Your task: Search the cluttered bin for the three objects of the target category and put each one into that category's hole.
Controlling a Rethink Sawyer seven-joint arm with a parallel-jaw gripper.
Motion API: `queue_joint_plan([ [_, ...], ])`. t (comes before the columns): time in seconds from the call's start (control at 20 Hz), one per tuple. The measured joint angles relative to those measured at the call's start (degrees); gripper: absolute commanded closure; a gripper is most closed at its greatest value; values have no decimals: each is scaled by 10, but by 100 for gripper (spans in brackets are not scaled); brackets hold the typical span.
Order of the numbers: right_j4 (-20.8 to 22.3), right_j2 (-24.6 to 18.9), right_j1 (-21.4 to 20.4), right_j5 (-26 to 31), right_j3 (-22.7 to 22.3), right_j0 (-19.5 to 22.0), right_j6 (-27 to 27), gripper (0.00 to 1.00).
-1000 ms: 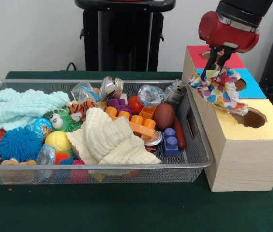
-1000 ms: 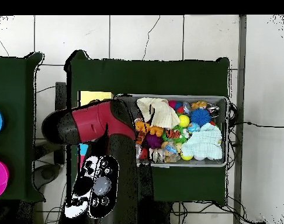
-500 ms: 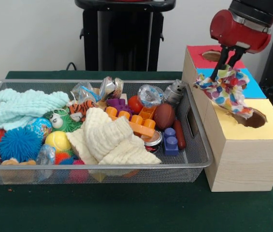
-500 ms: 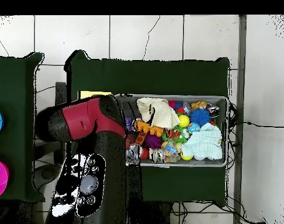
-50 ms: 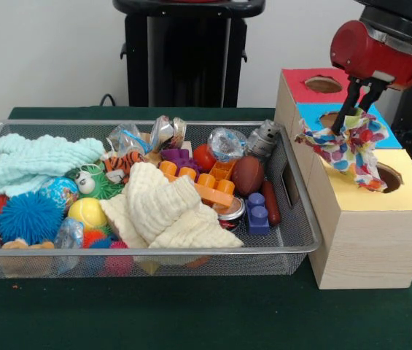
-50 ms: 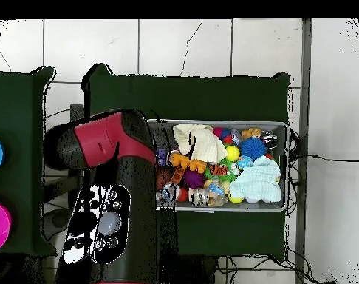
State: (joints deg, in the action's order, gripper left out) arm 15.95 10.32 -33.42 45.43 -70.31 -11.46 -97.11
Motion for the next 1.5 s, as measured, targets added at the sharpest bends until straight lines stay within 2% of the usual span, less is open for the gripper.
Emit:
queue_joint_plan([
  [0.3,0,0,12,0,16,0,0,100],
  [0.95,0,0,35,0,20,-8,0,100],
  [1.5,-6,0,38,0,23,-21,0,100],
])
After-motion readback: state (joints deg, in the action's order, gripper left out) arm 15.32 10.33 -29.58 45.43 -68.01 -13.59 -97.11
